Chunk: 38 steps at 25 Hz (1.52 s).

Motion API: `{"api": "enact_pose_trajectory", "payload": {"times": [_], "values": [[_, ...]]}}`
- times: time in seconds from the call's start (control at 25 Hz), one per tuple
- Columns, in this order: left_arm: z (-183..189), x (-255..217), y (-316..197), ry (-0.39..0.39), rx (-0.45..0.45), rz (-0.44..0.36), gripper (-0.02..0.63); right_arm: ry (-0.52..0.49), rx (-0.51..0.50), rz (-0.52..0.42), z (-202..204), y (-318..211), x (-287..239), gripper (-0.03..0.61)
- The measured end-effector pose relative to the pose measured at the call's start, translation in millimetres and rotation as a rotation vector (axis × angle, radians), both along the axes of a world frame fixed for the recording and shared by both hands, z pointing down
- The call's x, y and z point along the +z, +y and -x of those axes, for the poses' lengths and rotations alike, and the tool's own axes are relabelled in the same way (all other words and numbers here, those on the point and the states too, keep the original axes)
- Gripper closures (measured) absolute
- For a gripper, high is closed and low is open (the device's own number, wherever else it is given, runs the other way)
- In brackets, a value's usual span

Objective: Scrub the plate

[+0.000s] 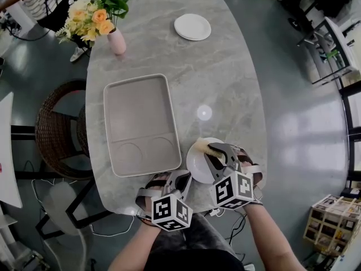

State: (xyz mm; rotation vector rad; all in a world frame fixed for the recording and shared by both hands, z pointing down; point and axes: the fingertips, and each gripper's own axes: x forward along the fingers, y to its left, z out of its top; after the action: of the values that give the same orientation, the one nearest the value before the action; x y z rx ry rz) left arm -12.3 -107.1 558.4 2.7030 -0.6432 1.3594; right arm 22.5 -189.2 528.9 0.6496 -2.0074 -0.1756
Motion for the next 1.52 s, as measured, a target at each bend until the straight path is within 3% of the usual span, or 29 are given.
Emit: {"api": "enact_pose_trajectory", "payload": {"times": [0.32, 0.72, 1.24, 1.52], "values": [[-2.2, -0.5, 0.0, 0.008, 0.003, 0.007, 0.601, 0.098, 0.024, -0.080, -32.4, 3.8, -0.4, 0.499], [-2.9, -0.6, -0.4, 0.012, -0.004, 0.012, 0.601, 0.107, 0.052, 0.007, -47.4, 50.8, 10.6, 0.499], [-3.1, -0.1, -0.1, 0.008, -0.005, 0.015, 0.601, -0.013, -0.028, 0.123, 4.3, 90.5, 9.6, 0.499], [-4.5, -0.4, 1.4, 0.010, 0.005, 0.018, 0.601, 0.014, -0.085, 0.043, 17.4, 55.0, 4.5, 0.499]]}}
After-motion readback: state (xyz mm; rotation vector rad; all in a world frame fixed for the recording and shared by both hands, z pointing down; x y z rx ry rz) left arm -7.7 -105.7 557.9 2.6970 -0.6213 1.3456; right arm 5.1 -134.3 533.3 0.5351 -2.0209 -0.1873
